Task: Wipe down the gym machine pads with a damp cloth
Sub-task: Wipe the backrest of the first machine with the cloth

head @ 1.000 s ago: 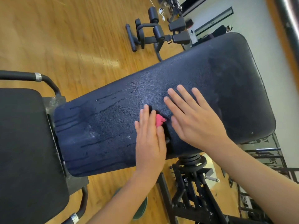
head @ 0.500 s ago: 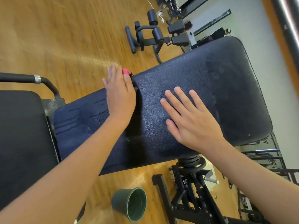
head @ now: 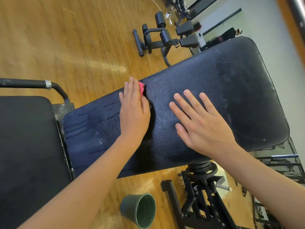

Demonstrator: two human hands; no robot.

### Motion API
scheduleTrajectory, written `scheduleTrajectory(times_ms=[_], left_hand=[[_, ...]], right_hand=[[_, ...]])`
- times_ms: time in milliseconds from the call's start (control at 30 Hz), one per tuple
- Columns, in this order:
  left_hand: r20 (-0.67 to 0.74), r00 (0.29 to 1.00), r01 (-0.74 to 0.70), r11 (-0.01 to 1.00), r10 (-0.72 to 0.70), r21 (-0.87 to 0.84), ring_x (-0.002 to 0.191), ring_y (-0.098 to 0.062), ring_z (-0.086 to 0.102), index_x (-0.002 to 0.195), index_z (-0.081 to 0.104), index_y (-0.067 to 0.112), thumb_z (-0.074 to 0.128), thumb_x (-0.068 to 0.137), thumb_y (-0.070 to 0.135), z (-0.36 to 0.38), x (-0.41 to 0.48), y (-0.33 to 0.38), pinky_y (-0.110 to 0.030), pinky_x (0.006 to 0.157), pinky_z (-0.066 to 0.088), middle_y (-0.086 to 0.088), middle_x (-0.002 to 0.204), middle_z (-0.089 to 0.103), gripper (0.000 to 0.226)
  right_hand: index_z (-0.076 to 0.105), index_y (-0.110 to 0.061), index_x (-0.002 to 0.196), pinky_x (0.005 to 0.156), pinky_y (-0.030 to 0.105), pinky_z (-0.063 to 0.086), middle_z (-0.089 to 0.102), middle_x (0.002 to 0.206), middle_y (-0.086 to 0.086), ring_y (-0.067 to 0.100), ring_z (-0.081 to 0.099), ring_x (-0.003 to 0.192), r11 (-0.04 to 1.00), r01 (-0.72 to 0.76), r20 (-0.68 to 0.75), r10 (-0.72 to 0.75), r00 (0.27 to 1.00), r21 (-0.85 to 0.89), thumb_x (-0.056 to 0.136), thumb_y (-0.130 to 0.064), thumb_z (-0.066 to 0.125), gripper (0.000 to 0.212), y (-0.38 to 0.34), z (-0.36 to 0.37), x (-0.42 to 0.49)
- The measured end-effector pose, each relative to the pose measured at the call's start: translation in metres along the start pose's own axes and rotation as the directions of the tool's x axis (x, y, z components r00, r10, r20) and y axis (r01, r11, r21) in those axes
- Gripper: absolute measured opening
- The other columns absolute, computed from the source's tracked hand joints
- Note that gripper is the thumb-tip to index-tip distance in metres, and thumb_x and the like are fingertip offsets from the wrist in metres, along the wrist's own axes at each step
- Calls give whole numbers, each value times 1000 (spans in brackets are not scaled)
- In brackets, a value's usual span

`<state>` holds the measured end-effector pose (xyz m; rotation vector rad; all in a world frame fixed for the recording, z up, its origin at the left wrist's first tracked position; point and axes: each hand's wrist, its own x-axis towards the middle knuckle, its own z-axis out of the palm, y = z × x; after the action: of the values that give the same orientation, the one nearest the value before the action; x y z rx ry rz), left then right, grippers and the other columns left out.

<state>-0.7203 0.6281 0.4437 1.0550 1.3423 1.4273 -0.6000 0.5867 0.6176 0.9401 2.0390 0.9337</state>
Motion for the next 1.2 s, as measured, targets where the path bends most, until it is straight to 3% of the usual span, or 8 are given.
scheduleTrajectory(times_ms=[233,467,667,933,1200], left_hand=[[-50,999,2,999,-5,-53,157,-13,5,161,24,10,36,110,17,4,-10,2,-30,127,-4,-2,169,19,53],[-36,999,-15,1000,15,-24,158,-18,9,157,36,9,33,111,19,3,43,13,-29,122,-6,-5,168,25,47],[-7,999,-42,999,42,-7,157,-16,14,158,35,9,36,109,16,-1,24,8,-33,126,-4,-4,167,27,49],[-25,999,29,999,-30,-36,157,-13,9,160,28,11,34,110,18,10,-35,6,-41,129,2,-2,169,21,51],[-84,991,97,993,-102,-62,157,-14,5,158,32,10,32,111,18,13,-11,15,-44,129,3,-3,169,20,48]], right_hand=[[32,-12,160,127,55,14,26,167,13,34,19,156,1000,-2,18,2,1000,9,107,-40,29,60,-1,-1,0],[34,-12,159,126,55,17,27,167,13,34,21,156,1000,-4,19,3,1000,11,107,-40,30,60,-1,-1,1],[34,-12,159,126,55,16,28,167,13,34,22,155,1000,-5,5,5,1000,10,106,-39,30,60,-1,-1,1],[34,-11,159,126,55,15,28,167,14,35,21,156,1000,-4,-8,4,1000,14,107,-38,29,59,-2,0,1],[34,-12,159,126,55,16,29,166,13,34,22,156,1000,-10,3,10,1000,13,106,-39,30,60,-2,-1,2]])
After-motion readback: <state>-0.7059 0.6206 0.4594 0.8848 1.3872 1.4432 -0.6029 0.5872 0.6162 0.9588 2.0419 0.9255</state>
